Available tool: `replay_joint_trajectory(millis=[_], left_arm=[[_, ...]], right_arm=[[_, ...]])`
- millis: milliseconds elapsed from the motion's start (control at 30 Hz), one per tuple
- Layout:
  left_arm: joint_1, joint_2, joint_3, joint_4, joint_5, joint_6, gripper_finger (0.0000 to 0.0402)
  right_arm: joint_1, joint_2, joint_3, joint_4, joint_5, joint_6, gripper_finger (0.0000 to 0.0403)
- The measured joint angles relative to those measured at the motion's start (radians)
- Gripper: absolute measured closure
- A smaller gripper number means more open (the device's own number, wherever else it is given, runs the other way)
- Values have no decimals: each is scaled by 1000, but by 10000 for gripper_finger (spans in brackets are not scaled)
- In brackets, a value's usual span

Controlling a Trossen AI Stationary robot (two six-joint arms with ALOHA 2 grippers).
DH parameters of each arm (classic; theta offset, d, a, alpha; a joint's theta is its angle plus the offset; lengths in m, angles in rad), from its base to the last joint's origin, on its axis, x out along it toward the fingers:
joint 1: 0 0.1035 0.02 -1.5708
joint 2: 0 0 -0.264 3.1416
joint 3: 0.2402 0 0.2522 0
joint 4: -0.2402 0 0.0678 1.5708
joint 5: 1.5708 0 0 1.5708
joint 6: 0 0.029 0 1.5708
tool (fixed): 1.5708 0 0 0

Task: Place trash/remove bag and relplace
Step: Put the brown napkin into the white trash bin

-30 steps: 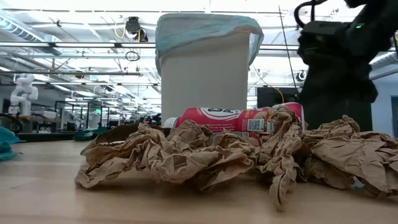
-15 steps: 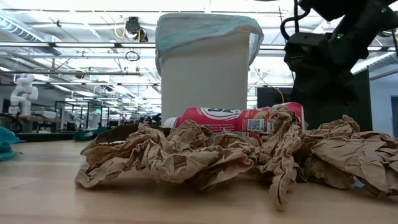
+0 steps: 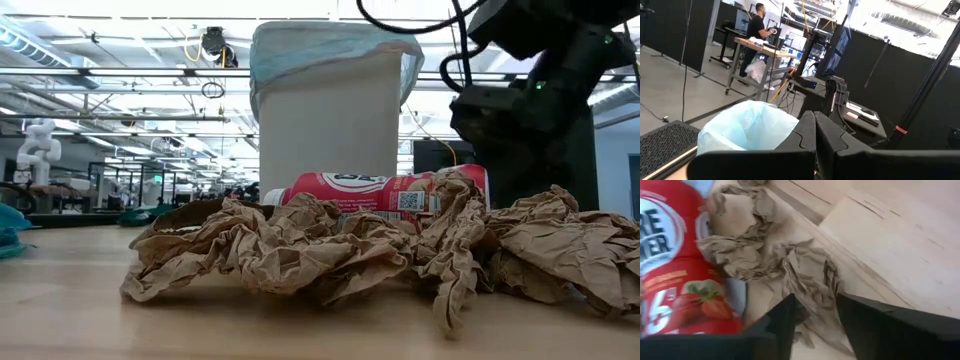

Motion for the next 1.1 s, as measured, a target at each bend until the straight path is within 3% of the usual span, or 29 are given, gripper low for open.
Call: replay_joint_trajectory(millis=[100,167,400,800,1100], left_arm=[[0,0,0,0,0,0,401],[0,0,0,0,0,0,401],[0,0,0,0,0,0,401],[0,0,0,0,0,1,401],[0,0,0,0,-2,1,401]], right_arm=[[0,6,0,2,4,4,371],[0,4,0,7,8,3,392],[14,-64,0,9,17,10,401],[76,-359,0,21,113,18,403],[79,-527,0,274,136,-147,403]])
